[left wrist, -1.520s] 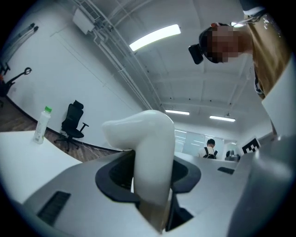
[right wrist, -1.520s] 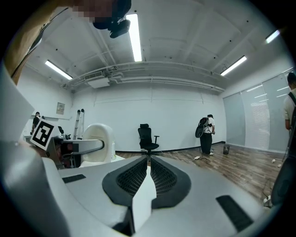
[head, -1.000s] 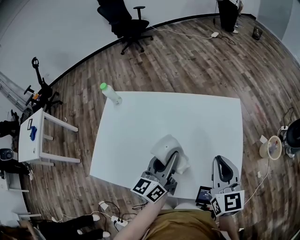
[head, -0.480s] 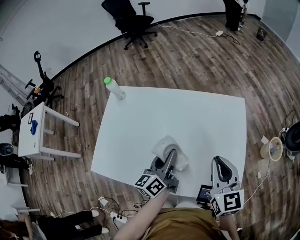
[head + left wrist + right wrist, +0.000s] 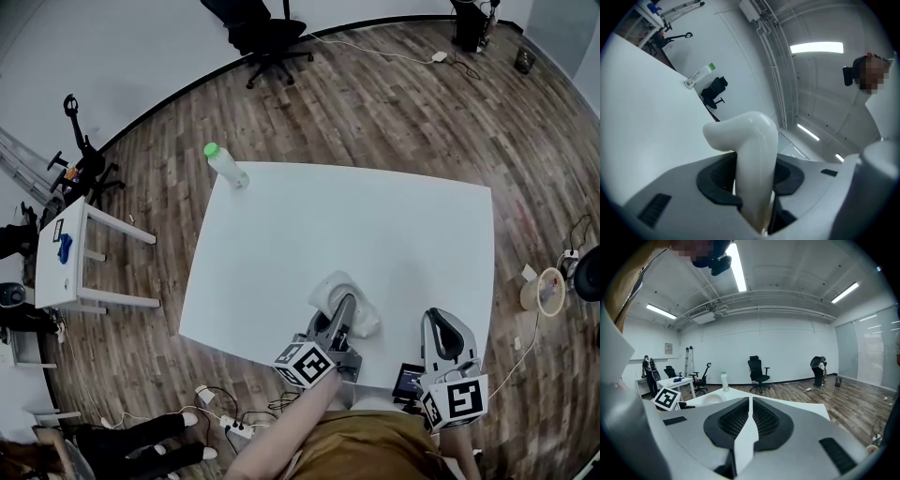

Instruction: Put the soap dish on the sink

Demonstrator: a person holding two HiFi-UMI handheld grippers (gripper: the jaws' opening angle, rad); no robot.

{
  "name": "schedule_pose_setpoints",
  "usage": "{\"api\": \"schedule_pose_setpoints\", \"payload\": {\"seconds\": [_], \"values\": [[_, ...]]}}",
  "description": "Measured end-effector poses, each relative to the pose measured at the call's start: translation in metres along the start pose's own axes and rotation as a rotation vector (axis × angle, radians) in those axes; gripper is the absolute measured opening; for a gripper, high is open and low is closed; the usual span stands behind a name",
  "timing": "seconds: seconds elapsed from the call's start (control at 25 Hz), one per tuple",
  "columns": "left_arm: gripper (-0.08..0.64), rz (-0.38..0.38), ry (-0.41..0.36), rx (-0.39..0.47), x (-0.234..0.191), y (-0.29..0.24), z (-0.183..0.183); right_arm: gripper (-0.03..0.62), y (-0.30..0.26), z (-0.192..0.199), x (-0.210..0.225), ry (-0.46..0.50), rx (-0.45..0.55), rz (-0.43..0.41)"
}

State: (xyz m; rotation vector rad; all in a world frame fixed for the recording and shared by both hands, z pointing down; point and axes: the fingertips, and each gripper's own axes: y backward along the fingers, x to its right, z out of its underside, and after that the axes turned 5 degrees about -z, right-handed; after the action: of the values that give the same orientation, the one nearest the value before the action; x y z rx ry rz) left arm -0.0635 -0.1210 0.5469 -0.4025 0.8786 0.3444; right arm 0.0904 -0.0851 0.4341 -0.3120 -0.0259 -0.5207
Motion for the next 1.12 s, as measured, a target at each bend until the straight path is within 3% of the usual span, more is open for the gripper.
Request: {"api": "schedule_pose_setpoints", "payload": {"seconds": [0.28, 0.64, 0.96, 1.12], "values": [[0.16, -0.012, 0.018, -0.013, -0.009, -0.008, 0.009, 0.011, -0.001, 0.005, 0.005, -0.001, -0.018, -0.005], [0.16, 0.064, 0.239, -0.045, -0.017, -0.026, 0.023, 0.012, -0.012, 0.003, 0.003, -0.002, -0.02, -0.012], [0.16, 0.074, 0.295, -0.055, -0.028, -0.03, 0.03, 0.011, -0.013, 0.01, 0.001, 0.004, -0.037, -0.021], [0.16, 0.081, 0.367, -0.043, -0.031, -0.032, 0.027, 0.011, -0.012, 0.011, 0.001, 0.0, -0.042, -0.017]]}}
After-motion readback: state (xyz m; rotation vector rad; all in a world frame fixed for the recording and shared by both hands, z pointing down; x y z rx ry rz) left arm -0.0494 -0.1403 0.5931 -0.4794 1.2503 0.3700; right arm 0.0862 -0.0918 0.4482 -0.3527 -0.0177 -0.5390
